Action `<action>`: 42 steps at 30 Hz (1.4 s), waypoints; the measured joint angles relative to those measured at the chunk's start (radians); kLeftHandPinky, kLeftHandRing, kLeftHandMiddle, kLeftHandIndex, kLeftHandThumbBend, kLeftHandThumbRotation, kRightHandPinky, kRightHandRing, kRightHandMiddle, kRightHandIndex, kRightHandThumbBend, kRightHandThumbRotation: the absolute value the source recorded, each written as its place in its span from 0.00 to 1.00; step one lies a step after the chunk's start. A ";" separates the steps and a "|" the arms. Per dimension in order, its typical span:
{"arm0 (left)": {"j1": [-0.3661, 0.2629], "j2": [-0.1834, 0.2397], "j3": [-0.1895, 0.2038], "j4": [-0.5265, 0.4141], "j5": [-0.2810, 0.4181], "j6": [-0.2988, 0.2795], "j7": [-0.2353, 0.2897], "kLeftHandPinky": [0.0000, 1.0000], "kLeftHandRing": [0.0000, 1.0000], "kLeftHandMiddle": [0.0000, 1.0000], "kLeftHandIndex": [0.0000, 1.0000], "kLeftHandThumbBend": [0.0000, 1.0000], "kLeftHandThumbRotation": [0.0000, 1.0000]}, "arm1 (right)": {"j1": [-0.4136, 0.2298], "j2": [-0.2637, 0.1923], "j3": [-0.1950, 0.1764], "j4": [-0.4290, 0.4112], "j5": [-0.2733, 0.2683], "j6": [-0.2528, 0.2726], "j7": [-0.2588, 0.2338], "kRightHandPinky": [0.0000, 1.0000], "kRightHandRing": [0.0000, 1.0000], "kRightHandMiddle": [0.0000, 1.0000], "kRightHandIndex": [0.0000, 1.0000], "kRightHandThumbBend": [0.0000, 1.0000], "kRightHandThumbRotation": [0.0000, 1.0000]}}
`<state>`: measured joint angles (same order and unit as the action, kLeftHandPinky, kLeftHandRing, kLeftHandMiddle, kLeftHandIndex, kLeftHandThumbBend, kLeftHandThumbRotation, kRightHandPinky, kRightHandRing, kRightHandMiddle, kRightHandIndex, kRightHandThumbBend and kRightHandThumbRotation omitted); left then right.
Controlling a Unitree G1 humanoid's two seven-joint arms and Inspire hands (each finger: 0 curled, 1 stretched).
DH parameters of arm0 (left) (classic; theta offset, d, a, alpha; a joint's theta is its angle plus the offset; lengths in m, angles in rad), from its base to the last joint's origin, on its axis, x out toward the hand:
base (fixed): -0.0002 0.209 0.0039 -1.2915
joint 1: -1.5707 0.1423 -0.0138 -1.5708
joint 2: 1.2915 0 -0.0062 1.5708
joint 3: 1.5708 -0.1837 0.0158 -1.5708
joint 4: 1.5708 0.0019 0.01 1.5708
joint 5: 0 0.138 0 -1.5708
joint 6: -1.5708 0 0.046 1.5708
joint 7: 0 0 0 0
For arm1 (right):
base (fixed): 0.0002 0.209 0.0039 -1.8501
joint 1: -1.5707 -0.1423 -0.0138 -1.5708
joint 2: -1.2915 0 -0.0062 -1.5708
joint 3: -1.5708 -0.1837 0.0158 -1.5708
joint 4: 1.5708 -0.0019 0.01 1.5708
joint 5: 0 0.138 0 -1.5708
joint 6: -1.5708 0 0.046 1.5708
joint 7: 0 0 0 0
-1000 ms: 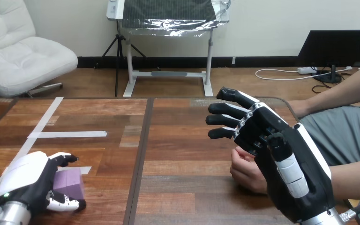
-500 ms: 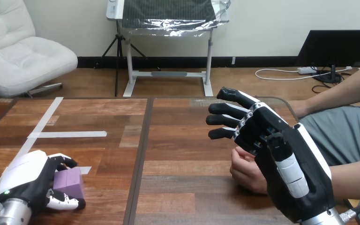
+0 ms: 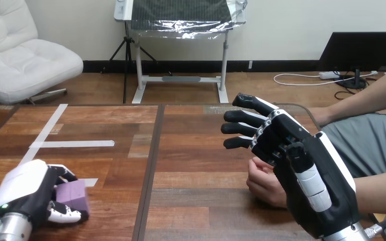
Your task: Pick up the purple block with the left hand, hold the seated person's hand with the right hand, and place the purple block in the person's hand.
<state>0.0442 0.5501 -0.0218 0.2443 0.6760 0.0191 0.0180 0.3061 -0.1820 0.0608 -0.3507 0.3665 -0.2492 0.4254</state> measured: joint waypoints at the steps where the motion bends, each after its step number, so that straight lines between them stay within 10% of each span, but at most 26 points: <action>1: 0.000 0.000 0.000 0.001 0.000 0.000 0.005 0.47 0.47 0.51 0.52 0.70 0.00 | 0.000 0.000 0.000 0.000 0.000 0.000 0.000 0.69 0.75 0.77 0.82 0.90 0.77; 42: 0.018 -0.028 0.003 -0.061 -0.065 0.044 0.036 0.40 0.43 0.48 0.50 0.69 0.00 | -0.005 -0.002 -0.010 0.002 -0.032 0.000 -0.004 0.69 0.75 0.77 0.81 0.95 0.78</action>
<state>0.0624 0.5224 -0.0190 0.1829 0.6109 0.0636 0.0543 0.3014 -0.1844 0.0513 -0.3490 0.3341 -0.2493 0.4216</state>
